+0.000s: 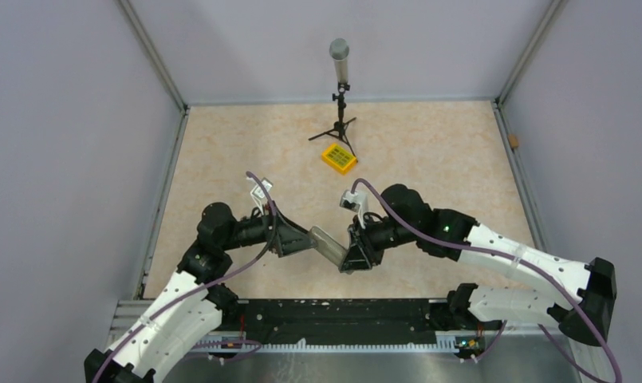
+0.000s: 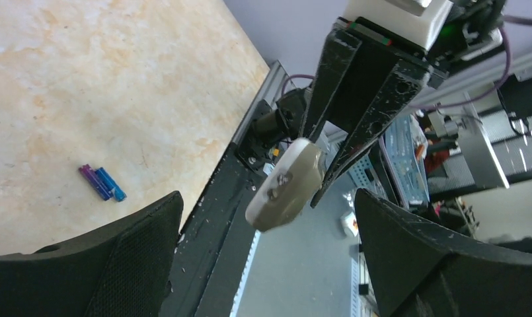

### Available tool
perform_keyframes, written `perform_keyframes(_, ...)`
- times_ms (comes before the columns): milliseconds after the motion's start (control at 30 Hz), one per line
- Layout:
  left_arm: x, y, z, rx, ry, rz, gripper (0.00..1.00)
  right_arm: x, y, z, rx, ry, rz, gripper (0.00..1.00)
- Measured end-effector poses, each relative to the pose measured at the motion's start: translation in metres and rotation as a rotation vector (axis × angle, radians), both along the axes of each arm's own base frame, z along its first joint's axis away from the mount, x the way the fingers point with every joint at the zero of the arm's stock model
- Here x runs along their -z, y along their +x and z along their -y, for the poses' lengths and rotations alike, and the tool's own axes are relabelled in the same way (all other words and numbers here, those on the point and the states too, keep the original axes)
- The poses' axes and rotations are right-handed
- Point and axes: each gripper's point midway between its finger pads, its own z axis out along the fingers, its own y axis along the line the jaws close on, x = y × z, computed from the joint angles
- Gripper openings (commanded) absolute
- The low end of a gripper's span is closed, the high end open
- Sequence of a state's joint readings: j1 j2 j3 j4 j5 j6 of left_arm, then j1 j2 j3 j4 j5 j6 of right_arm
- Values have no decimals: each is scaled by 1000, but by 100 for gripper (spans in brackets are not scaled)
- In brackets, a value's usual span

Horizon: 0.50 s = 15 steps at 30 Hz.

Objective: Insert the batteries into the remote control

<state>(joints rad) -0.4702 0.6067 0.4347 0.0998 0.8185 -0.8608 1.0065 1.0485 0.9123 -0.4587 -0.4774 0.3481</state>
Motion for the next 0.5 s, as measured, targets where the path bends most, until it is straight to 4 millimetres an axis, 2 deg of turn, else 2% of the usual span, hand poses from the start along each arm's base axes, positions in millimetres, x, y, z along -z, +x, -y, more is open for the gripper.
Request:
perform_keyframes(233, -13, -21, 2, 145, -7, 52, 95, -9, -33, 1, -168, 55, -95, 0)
perform_keyframes(500, -12, -43, 7, 273, -7, 46, 84, 2, -44, -3, -238, 24, -183, 0)
